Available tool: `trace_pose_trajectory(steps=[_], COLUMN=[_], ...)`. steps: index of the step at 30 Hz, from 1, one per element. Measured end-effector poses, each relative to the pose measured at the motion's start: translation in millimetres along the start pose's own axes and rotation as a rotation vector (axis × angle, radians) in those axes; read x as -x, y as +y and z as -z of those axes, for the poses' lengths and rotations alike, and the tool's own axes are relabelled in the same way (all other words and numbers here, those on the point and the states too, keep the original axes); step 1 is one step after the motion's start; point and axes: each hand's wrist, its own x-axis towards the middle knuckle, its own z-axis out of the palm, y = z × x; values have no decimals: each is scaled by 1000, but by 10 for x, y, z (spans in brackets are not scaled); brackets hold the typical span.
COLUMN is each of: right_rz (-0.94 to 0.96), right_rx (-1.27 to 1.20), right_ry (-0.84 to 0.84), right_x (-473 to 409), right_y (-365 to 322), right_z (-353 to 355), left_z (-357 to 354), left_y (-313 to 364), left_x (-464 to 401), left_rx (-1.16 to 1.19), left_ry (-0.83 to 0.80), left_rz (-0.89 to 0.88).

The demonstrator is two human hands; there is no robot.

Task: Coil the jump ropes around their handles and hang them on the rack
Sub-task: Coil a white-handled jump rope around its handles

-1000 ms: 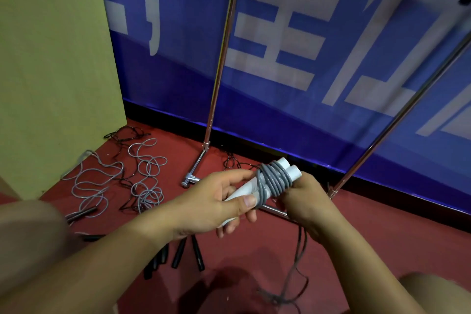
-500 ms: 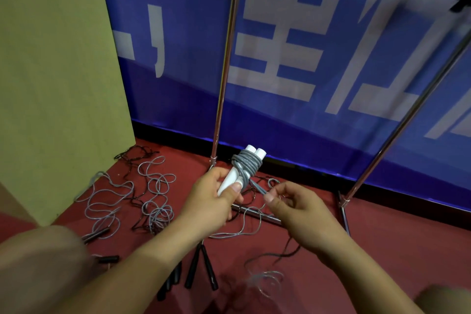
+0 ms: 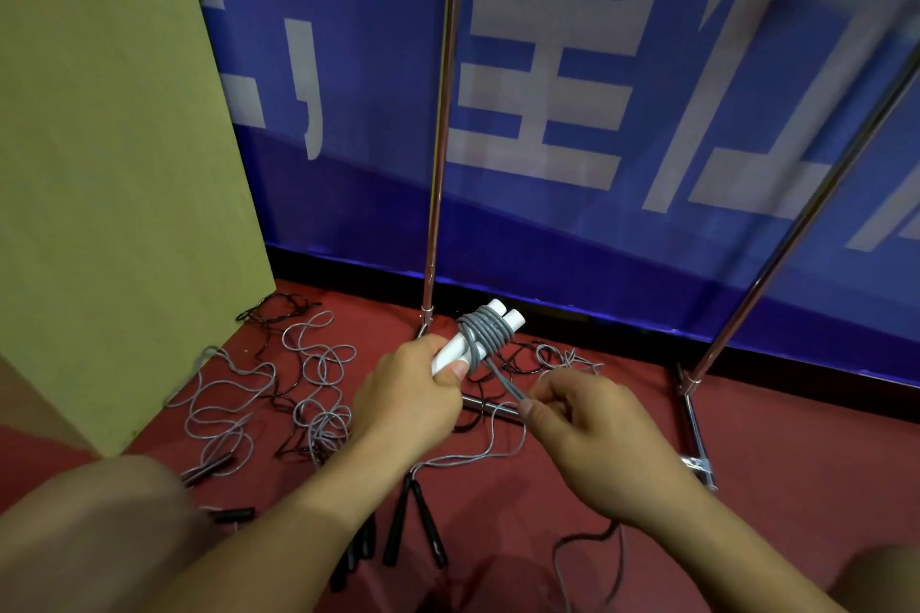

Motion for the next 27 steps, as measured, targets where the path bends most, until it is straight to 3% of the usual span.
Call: trace_pose_trajectory(steps=[10, 17, 27], right_rz=[-10, 115, 302], right_rx=[101, 166, 400], right_ry=[-32, 15, 225], right_x=[48, 127, 32], right_y=[114, 128, 261], right_z=[33, 20, 148], left_z=[-55, -75, -203], left_y=[-133, -118, 46], left_x=[-119, -114, 249], left_rx=[-148, -176, -405], left_ry=[-12, -87, -279], left_rz=[56, 47, -187])
